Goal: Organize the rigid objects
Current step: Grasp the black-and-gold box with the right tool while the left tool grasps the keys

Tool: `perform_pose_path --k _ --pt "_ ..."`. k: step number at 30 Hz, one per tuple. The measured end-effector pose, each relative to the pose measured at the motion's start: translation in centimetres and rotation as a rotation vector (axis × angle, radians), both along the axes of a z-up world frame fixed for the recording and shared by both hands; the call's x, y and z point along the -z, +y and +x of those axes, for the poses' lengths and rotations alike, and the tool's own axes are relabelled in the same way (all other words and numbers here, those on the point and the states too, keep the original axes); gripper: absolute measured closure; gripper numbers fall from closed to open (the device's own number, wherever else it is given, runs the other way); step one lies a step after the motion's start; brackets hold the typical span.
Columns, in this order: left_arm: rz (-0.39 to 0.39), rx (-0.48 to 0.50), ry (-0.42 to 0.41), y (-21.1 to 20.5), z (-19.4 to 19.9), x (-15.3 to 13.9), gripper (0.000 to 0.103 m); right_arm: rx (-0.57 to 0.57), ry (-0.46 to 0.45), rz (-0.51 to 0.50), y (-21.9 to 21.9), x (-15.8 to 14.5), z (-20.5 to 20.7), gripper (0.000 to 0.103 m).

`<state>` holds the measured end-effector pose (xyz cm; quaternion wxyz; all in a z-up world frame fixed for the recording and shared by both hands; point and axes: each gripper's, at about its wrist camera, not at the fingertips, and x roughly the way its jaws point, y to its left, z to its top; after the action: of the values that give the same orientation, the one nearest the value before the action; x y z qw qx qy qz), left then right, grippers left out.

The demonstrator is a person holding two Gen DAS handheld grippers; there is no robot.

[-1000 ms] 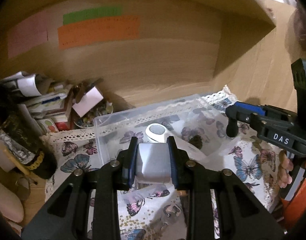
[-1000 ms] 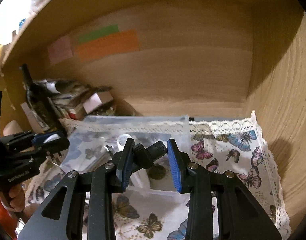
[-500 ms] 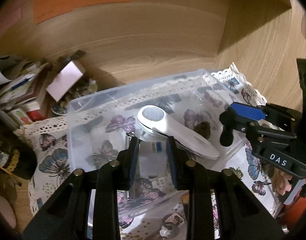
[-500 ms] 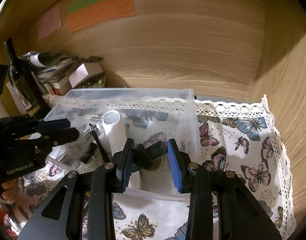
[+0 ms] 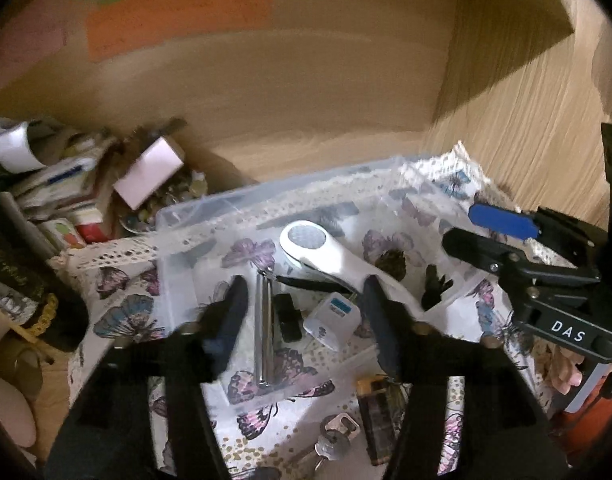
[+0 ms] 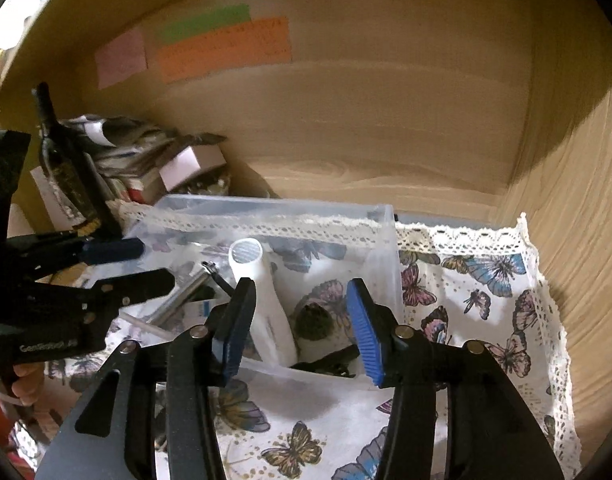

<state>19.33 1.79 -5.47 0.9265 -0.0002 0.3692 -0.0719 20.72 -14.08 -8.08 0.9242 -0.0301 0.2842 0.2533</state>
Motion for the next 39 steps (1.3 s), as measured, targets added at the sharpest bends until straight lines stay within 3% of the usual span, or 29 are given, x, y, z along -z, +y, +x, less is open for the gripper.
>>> perform_pose_path --k 5,10,15,30,36,39 --pt "0.017 -0.021 -0.064 0.6 -2.1 -1.7 0.029 -0.013 -0.041 0.023 -0.1 -1.2 -1.7 0.043" --pt "0.043 -0.041 -0.117 1.4 -4.3 -2.7 0.016 -0.034 -0.063 0.025 0.2 -1.7 -3.2 0.043" --pt "0.063 -0.054 -0.128 2.4 -6.1 -2.7 0.010 -0.064 -0.043 0.004 0.9 -0.9 -4.3 0.043" --pt "0.062 -0.079 0.004 5.2 -9.2 2.1 0.008 -0.180 0.193 -0.110 5.6 6.5 -4.9 0.043" --pt "0.059 -0.074 0.071 5.4 -9.2 4.1 0.008 -0.209 0.265 -0.136 6.7 8.2 -4.4 0.043" --pt "0.044 -0.069 0.094 5.3 -9.1 4.8 0.008 -0.203 0.253 -0.155 6.9 8.4 -4.6 0.053"
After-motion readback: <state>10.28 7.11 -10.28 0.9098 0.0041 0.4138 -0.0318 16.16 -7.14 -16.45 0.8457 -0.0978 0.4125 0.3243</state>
